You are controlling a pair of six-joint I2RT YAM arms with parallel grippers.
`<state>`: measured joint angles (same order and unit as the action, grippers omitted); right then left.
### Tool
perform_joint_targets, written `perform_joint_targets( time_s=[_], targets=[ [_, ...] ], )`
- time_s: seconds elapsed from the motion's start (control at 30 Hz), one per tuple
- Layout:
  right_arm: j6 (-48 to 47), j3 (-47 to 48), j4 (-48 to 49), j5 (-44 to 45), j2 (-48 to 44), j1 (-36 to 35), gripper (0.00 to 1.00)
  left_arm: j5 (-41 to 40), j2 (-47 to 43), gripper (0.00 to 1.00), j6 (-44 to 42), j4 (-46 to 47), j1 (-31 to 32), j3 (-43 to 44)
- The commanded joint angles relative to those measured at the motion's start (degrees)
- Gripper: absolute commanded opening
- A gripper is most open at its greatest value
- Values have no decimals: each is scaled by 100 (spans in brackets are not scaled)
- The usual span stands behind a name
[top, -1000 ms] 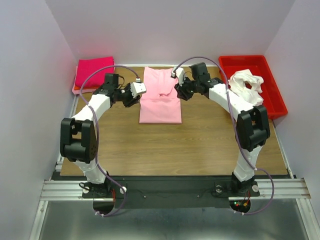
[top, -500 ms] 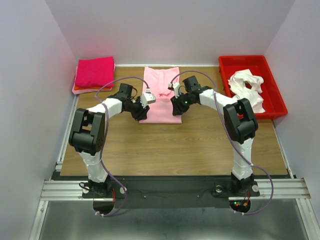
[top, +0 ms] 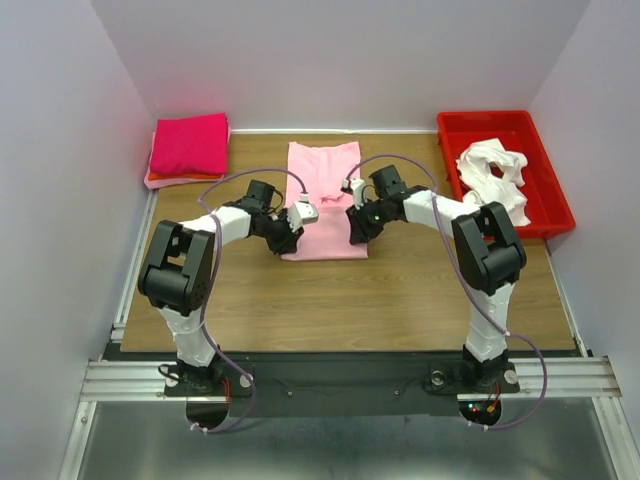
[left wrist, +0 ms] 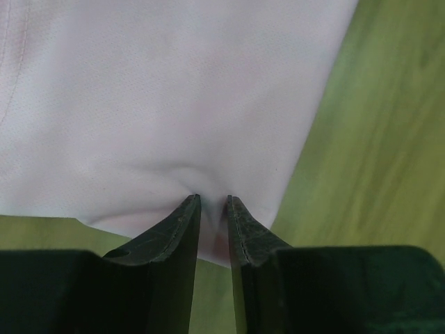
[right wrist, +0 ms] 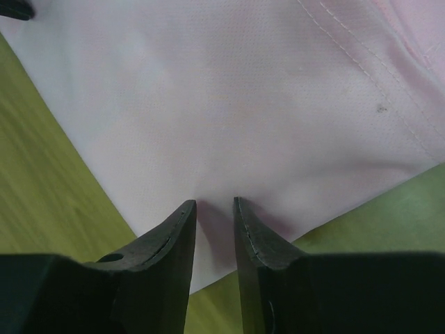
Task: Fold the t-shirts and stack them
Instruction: Fold the tshirt
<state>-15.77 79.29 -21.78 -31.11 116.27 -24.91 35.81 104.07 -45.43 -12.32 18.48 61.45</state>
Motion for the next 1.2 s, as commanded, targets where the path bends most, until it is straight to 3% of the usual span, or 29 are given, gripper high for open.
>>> perform_joint_targets(
  time_s=[0.0,0.1,0.17,0.3,0.4,0.53,0.67,0.93,1.17],
  targets=[
    [30,-659,-415,-96,-621,-295,34,206,-396,32,-150,-1114,235,-677],
    [249,-985,-625,-525,-1263,-410,35,382,-879,32,-370,-1501,323,-766],
    [407,-1108,-696,-685,-1762,-410,40,645,-1107,39,-614,-1974,305,-557],
    [269,-898,-687,-160,-2100,-270,47,1112,-1126,49,-889,-2697,25,120],
    [127,-451,-687,-35,-1680,-59,48,1112,-942,51,-871,-2645,-177,751],
    [-189,165,-687,26,-1004,231,48,1173,-57,61,-1082,-2925,-520,1772],
    [-348,675,-678,97,-492,293,52,1060,517,62,-1029,-2865,-758,2519],
    [-392,1071,-678,79,98,337,56,875,1124,63,-810,-2565,-767,2978],
    [-339,826,-678,-140,133,337,55,901,1265,63,-871,-2513,-723,2759]
  ],
)
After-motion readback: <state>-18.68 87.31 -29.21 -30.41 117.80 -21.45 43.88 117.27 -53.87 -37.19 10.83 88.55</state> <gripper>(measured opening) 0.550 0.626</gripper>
